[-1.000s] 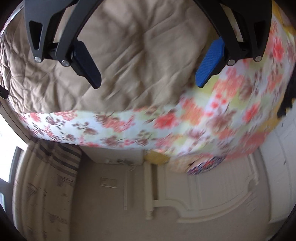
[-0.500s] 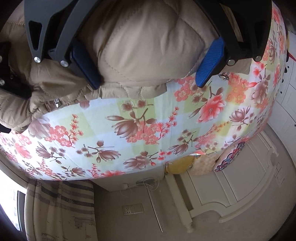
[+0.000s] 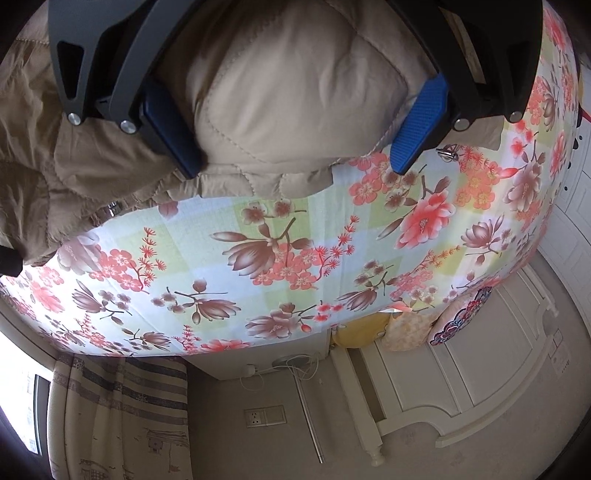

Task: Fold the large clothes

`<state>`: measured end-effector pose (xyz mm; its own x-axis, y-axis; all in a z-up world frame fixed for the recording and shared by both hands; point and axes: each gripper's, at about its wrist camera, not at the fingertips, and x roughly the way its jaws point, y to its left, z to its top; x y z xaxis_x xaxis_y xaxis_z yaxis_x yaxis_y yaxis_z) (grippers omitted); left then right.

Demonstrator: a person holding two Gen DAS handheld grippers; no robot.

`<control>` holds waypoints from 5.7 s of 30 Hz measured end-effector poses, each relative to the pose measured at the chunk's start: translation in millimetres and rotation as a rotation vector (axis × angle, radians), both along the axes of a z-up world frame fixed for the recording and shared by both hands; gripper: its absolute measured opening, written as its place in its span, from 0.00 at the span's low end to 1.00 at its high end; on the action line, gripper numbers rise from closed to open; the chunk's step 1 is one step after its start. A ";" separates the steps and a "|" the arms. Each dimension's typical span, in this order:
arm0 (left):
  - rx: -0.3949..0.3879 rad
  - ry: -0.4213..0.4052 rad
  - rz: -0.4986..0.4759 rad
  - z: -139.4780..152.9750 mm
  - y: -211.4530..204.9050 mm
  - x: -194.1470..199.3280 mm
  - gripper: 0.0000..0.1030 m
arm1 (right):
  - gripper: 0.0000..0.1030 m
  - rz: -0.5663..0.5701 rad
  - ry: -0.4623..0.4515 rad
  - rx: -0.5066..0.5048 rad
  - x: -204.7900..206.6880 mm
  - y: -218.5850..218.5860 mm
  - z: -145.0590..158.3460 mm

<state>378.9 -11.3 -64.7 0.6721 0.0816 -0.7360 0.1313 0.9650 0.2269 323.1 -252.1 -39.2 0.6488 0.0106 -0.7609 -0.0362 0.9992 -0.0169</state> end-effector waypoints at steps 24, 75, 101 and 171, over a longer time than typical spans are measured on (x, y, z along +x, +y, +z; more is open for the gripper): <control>-0.062 0.053 0.256 -6.0 107.0 -12.7 0.98 | 0.95 -0.132 0.077 0.144 8.2 -44.8 -38.8; -0.313 -0.110 0.236 59.3 97.6 -69.2 0.97 | 0.95 0.220 -0.126 -0.176 -98.9 100.3 -18.3; -0.205 0.074 0.015 -4.6 41.5 -60.7 0.98 | 0.95 -0.123 -0.079 0.639 -311.7 -129.4 -62.2; -0.474 -0.468 0.136 99.2 255.2 -327.7 0.98 | 0.43 0.585 -0.587 -0.821 -263.0 350.0 -28.3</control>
<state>51.2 243.9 34.5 0.9350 -0.0721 -0.3473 -0.0070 0.9752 -0.2213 60.2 98.0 -67.5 0.9625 0.0684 -0.2625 -0.2595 0.5134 -0.8180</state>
